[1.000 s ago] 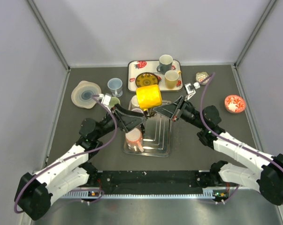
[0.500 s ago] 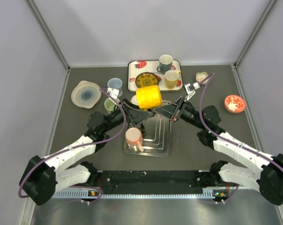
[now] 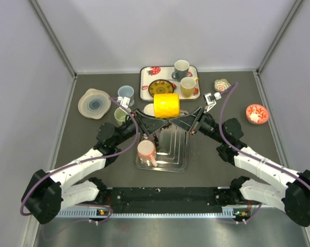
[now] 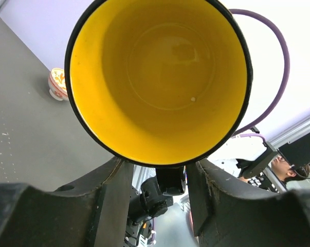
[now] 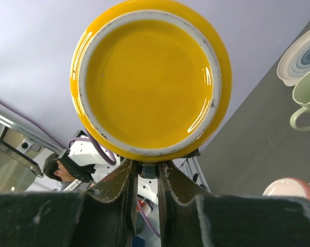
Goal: Turn the mug right side up
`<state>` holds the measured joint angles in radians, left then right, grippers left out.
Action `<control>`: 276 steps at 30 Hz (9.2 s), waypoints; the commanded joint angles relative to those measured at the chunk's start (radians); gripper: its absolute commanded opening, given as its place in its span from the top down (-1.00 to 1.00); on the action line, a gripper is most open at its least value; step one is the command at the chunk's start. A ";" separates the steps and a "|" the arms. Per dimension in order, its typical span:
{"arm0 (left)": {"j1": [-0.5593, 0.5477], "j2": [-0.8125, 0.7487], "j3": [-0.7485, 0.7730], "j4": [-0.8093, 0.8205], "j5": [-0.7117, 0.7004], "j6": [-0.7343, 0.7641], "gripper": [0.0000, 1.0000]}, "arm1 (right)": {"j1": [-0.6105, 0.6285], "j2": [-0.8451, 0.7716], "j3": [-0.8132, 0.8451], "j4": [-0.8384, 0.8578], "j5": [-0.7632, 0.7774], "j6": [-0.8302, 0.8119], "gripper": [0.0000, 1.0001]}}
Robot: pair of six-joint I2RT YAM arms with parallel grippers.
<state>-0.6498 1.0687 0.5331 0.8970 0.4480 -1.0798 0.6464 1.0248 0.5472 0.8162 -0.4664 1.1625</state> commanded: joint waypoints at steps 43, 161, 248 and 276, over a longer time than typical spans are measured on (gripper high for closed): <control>-0.021 -0.394 0.099 -0.478 -0.279 0.443 1.00 | 0.025 -0.106 0.223 -0.640 -0.044 -0.455 -0.11; 0.271 -0.467 0.085 -1.449 -0.627 0.400 -0.87 | 0.099 0.659 0.718 -1.243 0.805 -0.446 -0.32; 0.271 -0.493 0.007 -1.270 -0.459 0.408 -0.83 | 0.055 0.411 0.406 -1.038 0.612 -0.505 1.00; 0.222 -0.486 -0.139 -0.321 0.123 0.021 -0.70 | 0.045 0.049 0.123 -0.033 0.000 -0.080 1.00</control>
<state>-0.4023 0.5552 0.4019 0.3779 0.5518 -1.0008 0.7029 1.0458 0.6735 0.4946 -0.3908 0.9627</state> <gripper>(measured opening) 0.866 0.049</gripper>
